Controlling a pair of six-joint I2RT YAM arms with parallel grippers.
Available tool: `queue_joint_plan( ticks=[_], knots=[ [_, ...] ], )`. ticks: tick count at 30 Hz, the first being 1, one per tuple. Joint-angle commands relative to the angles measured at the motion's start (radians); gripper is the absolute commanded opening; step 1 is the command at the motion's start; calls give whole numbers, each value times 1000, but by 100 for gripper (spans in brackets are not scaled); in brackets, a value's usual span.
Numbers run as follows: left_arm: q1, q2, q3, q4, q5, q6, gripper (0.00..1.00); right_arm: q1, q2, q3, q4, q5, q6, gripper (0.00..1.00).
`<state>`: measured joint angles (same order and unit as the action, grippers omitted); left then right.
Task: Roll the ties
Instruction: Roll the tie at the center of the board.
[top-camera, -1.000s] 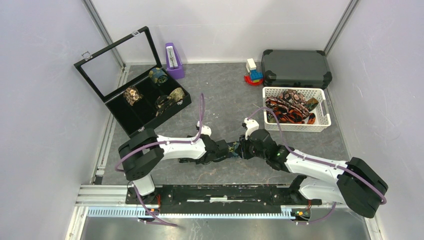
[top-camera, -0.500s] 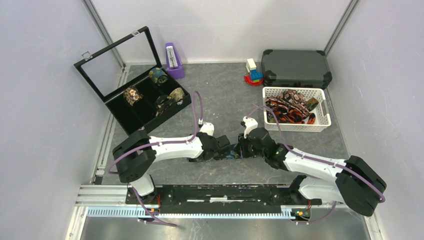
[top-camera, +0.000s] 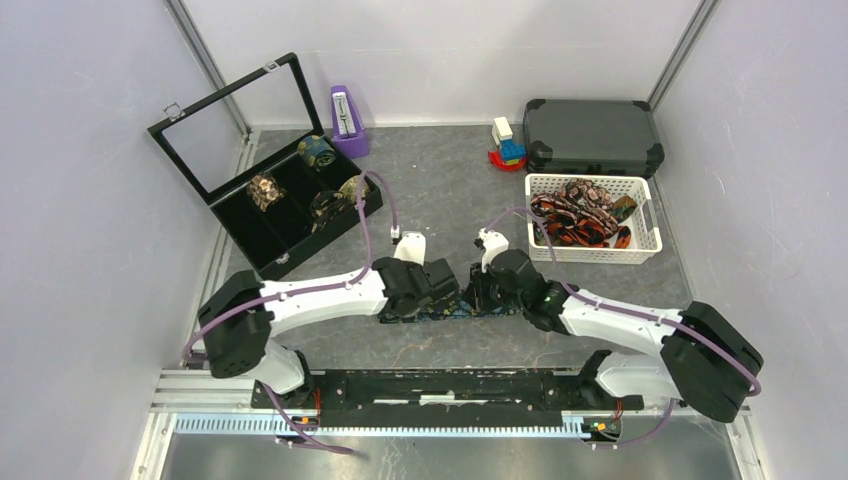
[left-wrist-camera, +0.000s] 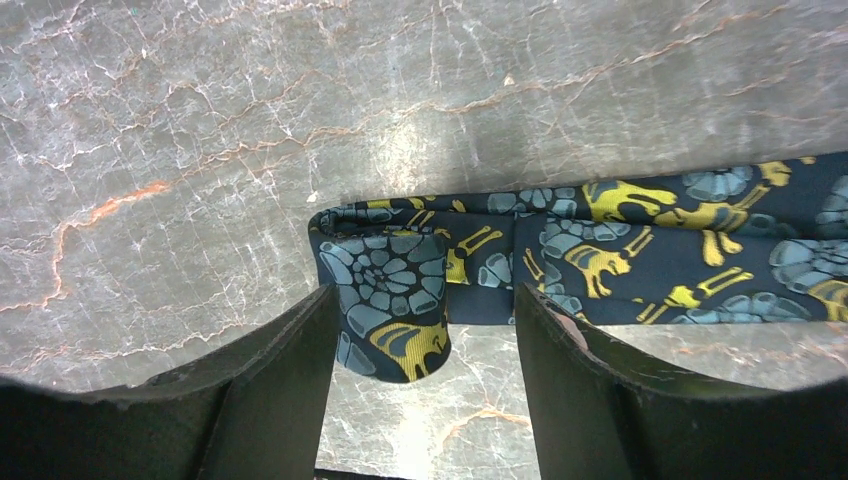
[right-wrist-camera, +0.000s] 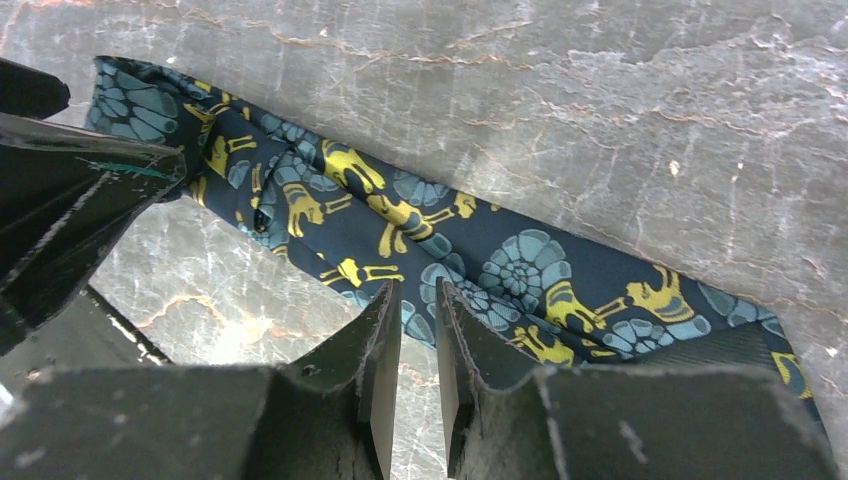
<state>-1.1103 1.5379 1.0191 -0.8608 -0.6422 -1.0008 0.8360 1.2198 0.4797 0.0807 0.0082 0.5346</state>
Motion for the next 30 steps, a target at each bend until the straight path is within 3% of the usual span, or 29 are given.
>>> queue_joint_plan(
  ticks=[1,7,18,30],
  knots=[
    [-3,-112,31,-26,-18,37,72,13,17,79,37,-44,9,26],
    [24,-294,-31,-67,-63,82,74,84,71,180,55,-64,29,29],
    [179,-646,-238,-47,43,137,78,193,301,426,96,-156,74,30],
    [198,-777,-307,-49,56,135,77,244,483,557,65,-131,78,26]
  ],
)
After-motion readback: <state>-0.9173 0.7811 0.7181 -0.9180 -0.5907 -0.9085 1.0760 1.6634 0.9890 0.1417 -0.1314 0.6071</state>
